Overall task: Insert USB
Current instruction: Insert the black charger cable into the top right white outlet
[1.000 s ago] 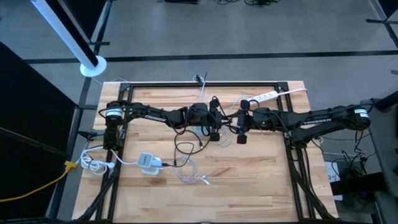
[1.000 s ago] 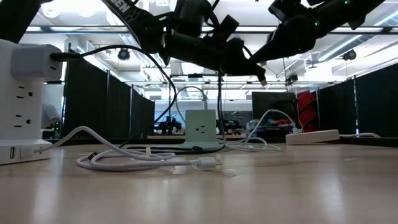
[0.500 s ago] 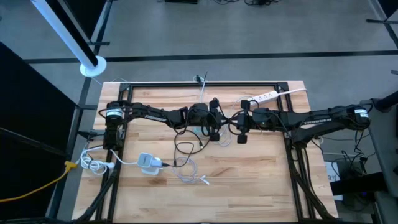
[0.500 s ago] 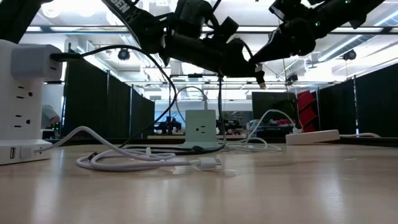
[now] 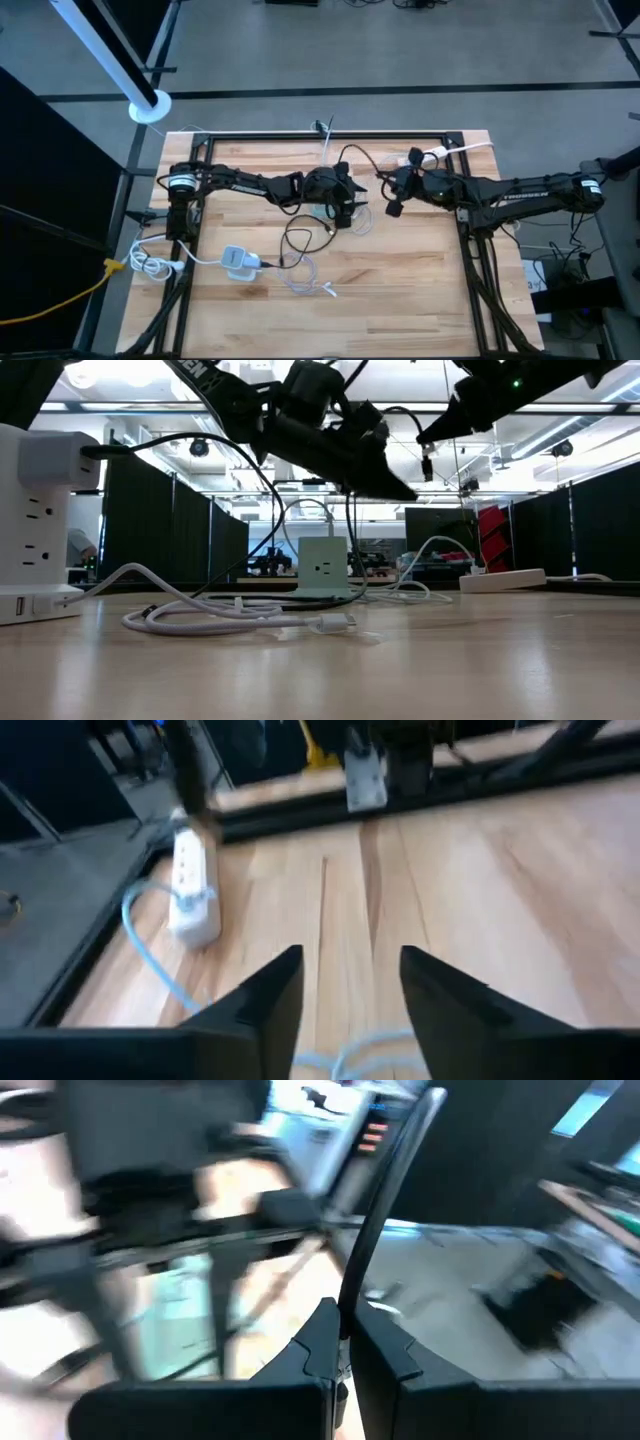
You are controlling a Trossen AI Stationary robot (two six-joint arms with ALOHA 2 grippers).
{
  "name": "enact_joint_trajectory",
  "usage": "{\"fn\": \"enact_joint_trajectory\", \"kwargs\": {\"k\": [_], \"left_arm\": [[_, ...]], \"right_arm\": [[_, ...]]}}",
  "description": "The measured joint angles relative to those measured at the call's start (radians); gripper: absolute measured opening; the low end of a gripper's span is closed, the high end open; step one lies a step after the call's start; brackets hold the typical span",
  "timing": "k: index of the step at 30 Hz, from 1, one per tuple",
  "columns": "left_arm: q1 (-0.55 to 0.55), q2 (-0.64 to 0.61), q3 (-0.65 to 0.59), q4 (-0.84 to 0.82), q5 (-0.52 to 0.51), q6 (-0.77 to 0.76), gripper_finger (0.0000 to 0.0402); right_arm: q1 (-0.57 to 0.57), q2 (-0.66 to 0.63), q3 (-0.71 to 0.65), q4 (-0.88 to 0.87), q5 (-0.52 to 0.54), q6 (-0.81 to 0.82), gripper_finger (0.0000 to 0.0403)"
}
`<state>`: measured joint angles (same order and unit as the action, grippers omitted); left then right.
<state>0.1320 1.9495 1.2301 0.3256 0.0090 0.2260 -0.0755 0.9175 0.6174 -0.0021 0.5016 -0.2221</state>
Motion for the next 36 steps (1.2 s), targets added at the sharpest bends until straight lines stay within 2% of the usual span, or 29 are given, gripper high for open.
{"fn": "enact_joint_trajectory", "kwargs": {"k": [4,6,13,20,28,31,36], "left_arm": [[-0.003,-0.02,0.0,-0.093,-0.003,-0.032,0.0199],[-0.007,-0.035,-0.001,-0.124,-0.002,-0.052,0.0209],[-0.046,-0.058,-0.016,-0.183,0.002,-0.051,0.0219],[-0.109,-0.066,-0.016,-0.275,0.002,-0.075,0.0198],[-0.145,-0.067,-0.016,-0.275,0.003,-0.08,0.0168],[-0.149,-0.067,-0.016,-0.275,0.001,-0.082,0.0157],[-0.154,-0.067,-0.016,-0.274,0.002,-0.086,0.0142]], "right_arm": [[-0.035,-0.008,-0.002,-0.024,0.226,0.062,0.0003],[-0.067,-0.008,-0.017,-0.031,0.293,0.122,0.0003],[-0.237,-0.01,-0.096,-0.046,0.344,0.336,0.0003],[-0.343,-0.013,-0.198,-0.007,0.346,0.488,0.0003],[-0.384,0.052,-0.318,0.243,0.408,0.435,0.0003],[-0.384,0.11,-0.347,0.32,0.417,0.454,0.0003],[-0.391,0.233,-0.363,0.44,0.492,0.469,0.0003]]}}
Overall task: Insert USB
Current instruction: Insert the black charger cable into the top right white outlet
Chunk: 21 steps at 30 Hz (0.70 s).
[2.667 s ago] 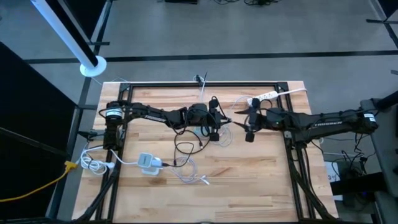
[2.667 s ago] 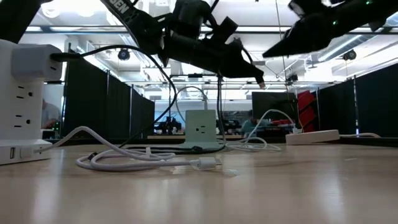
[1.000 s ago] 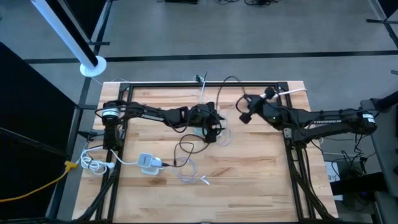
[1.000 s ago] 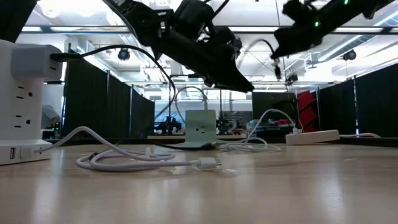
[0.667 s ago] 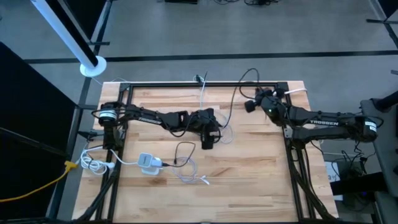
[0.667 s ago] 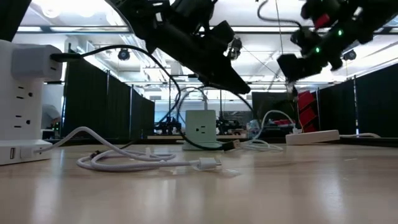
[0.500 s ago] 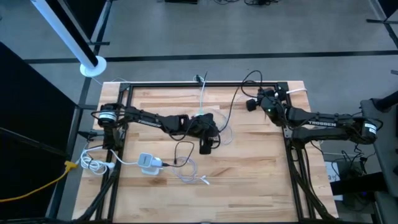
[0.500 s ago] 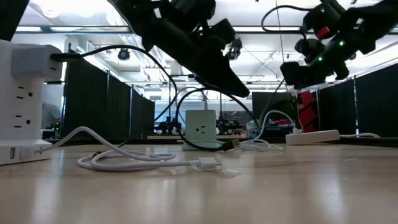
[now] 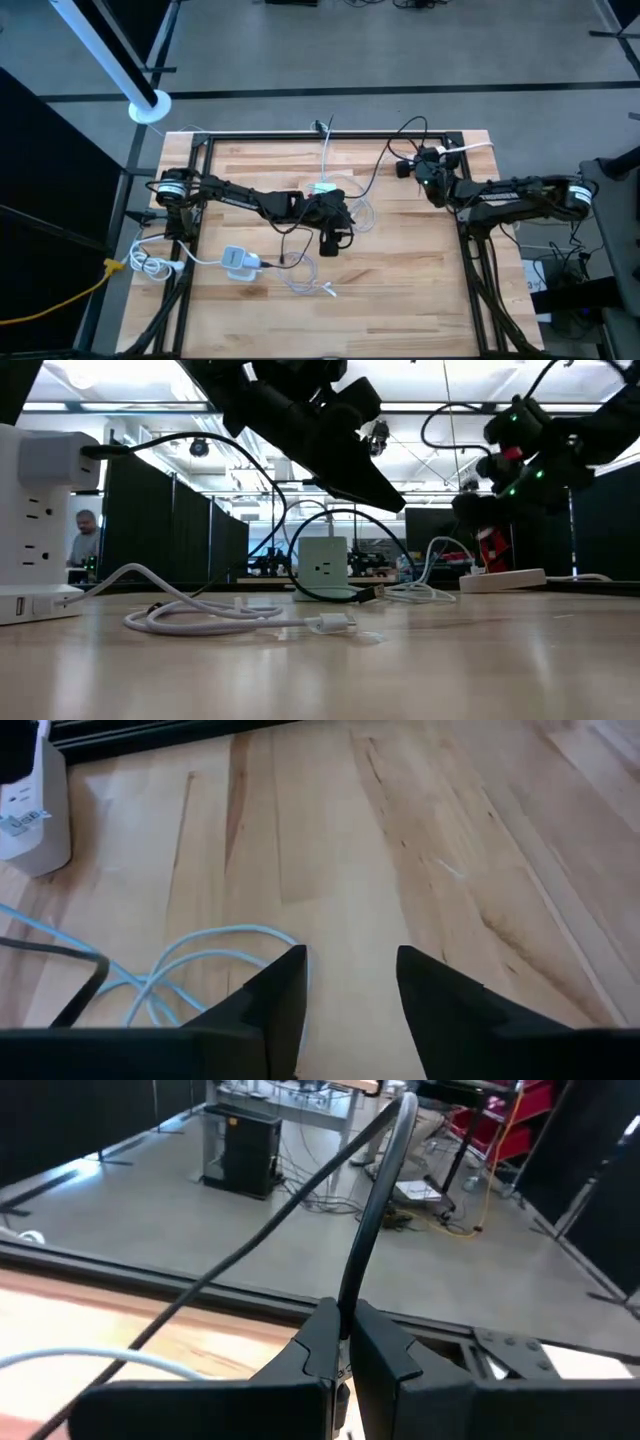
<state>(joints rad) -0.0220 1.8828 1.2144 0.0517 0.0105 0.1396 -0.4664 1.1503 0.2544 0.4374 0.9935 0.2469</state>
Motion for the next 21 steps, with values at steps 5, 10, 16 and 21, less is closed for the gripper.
{"fn": "enact_joint_trajectory", "kwargs": {"k": [5,10,16,21], "left_arm": [[-0.011,0.0,0.0,-0.001,0.0,-0.007,0.0129],[-0.031,0.0,0.0,-0.004,0.001,-0.018,0.0117],[-0.05,0.0,0.0,-0.01,0.001,-0.018,0.0107],[-0.05,0.0,0.0,-0.017,0.003,-0.018,0.0105]], "right_arm": [[-0.002,0.115,0.012,0.089,-0.005,0.037,0.0003],[-0.002,0.201,0.014,0.155,-0.006,0.073,0.0003],[-0.003,0.251,0.015,0.178,0.001,0.11,0.0003],[-0.003,0.253,0.015,0.204,-0.006,0.11,0.0003]]}}
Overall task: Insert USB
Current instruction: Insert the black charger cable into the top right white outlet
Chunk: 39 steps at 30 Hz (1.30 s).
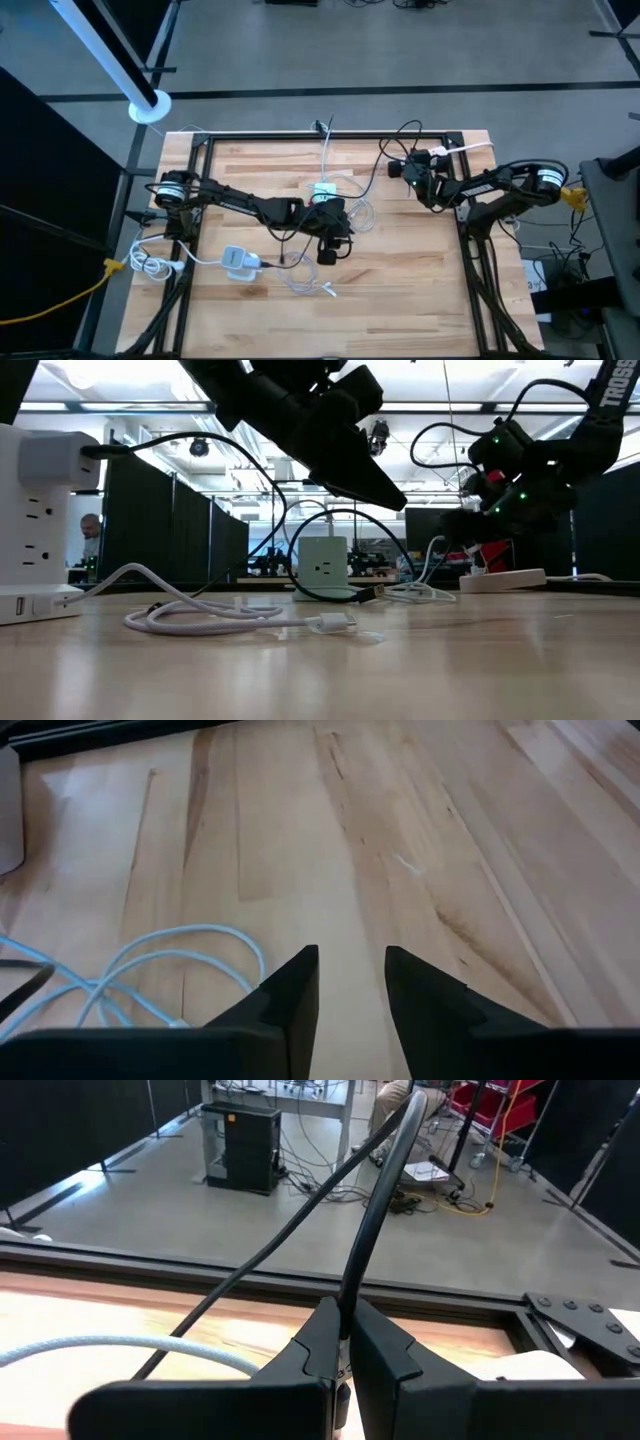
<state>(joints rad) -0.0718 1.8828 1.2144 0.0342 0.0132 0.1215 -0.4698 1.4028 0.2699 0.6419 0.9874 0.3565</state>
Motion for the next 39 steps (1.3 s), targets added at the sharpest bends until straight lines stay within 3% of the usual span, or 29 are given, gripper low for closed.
{"fn": "enact_joint_trajectory", "kwargs": {"k": [30,39], "left_arm": [[0.0,0.0,0.0,-0.002,-0.002,0.0,0.0105],[0.0,0.0,0.0,-0.01,-0.002,-0.001,0.0105]], "right_arm": [[0.025,0.02,0.002,-0.01,0.012,0.034,0.0002],[0.071,0.02,0.001,-0.065,0.09,0.052,0.0002]]}}
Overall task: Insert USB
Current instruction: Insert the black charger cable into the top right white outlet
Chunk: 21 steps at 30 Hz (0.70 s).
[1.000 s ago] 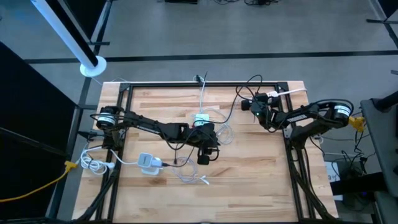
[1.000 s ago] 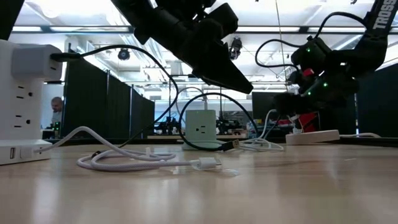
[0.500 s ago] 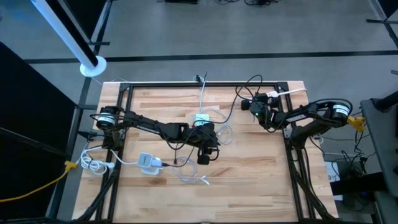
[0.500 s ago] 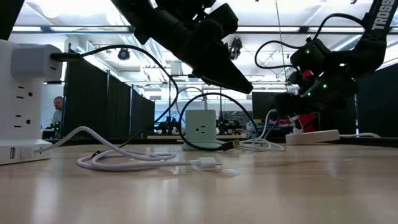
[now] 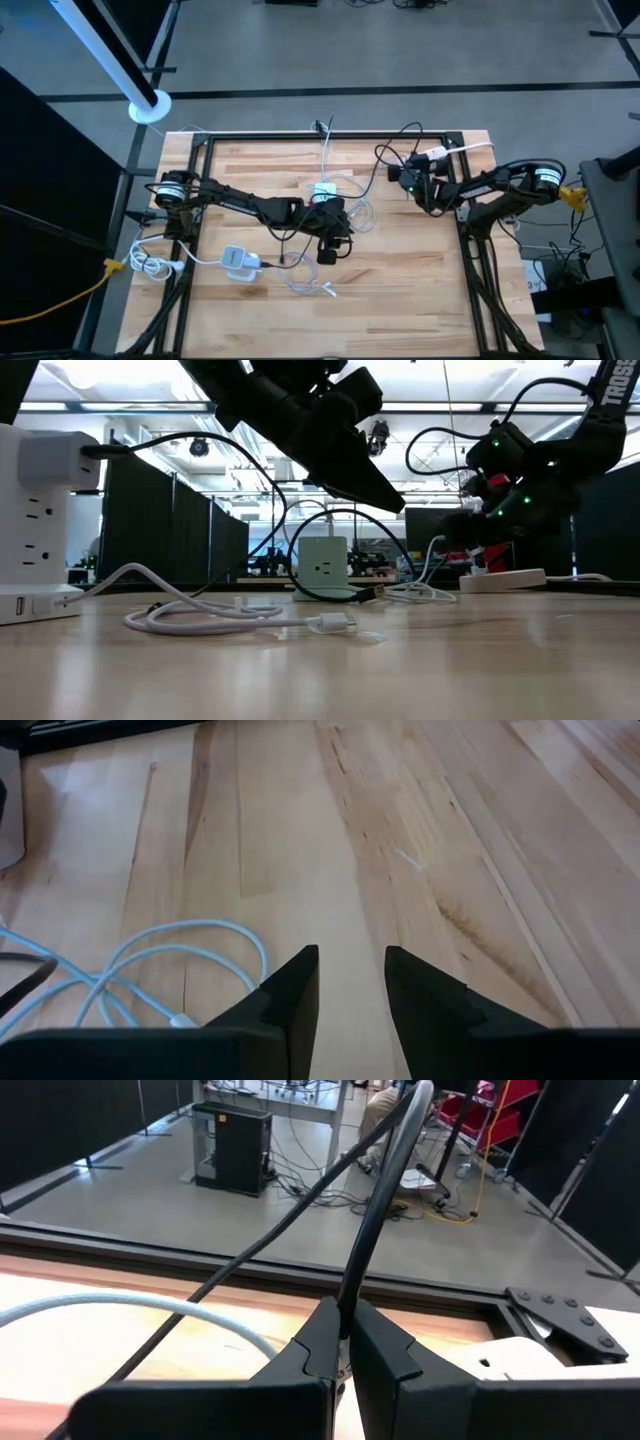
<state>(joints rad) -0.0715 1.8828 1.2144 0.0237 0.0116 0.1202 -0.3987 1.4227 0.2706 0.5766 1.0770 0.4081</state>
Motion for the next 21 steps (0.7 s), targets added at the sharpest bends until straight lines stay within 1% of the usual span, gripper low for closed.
{"fn": "enact_joint_trajectory", "kwargs": {"k": [9,17,21], "left_arm": [[0.0,0.0,0.0,-0.002,0.0,-0.004,0.0105],[0.0,0.0,0.0,-0.002,0.0,-0.006,0.0105],[0.0,0.0,0.0,-0.002,0.0,-0.007,0.0105]], "right_arm": [[0.003,-0.001,-0.001,-0.001,-0.003,0.001,0.0002],[-0.028,0.015,0.002,-0.011,0.0,0.004,0.0002],[-0.029,0.016,0.002,-0.009,-0.019,0.004,0.0002]]}}
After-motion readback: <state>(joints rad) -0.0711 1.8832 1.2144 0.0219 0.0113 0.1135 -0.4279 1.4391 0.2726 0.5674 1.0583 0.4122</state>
